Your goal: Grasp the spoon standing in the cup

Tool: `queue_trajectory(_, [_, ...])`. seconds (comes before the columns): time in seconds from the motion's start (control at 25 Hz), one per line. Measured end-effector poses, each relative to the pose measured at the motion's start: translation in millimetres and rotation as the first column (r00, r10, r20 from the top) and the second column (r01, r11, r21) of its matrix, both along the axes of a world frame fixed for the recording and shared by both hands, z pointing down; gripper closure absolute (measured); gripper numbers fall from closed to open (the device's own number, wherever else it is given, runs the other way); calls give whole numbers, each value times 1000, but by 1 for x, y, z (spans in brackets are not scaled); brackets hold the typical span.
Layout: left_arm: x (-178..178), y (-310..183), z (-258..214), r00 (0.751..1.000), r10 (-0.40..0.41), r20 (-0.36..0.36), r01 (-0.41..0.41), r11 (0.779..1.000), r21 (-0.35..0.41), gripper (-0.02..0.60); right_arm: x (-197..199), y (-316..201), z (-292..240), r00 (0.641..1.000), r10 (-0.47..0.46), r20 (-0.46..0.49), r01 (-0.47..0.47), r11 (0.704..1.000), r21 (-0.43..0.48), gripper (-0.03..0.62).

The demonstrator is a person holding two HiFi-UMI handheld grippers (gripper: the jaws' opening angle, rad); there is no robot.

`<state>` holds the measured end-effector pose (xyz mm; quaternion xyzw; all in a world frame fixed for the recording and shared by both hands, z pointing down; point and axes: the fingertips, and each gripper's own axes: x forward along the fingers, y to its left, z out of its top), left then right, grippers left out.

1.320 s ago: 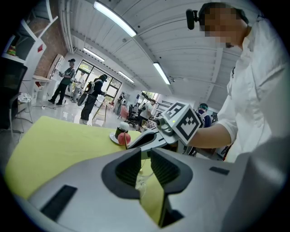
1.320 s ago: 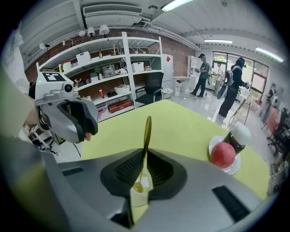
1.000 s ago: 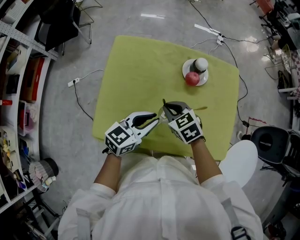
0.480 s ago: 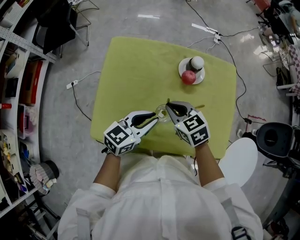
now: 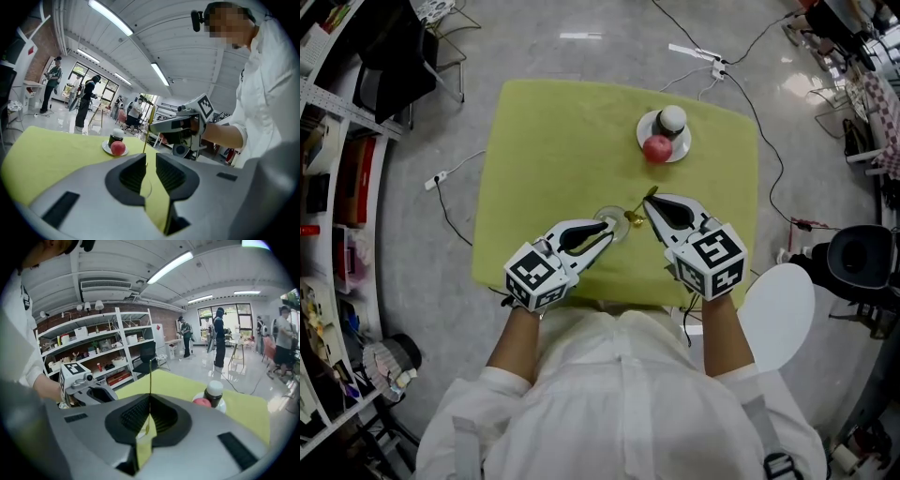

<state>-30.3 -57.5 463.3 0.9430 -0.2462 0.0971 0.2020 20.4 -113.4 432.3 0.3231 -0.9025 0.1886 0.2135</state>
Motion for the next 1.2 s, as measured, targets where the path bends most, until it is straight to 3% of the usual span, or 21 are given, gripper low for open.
queue_trajectory(0.32, [10,0,-1,1000,11,6,-11,1000,7,515,32,0,-1,996,74,41,-73,997,-28,586])
queue_trajectory(0.84, [15,1,1,1000,8,24,-8,1000,1,515,44,29,106,998,16,-60,-33,954,-297,586])
queue_trajectory(1.2, [11,2,3,999,-1,36,1,1000,-2,515,43,24,118,998,14,-67,-34,948,-316,586])
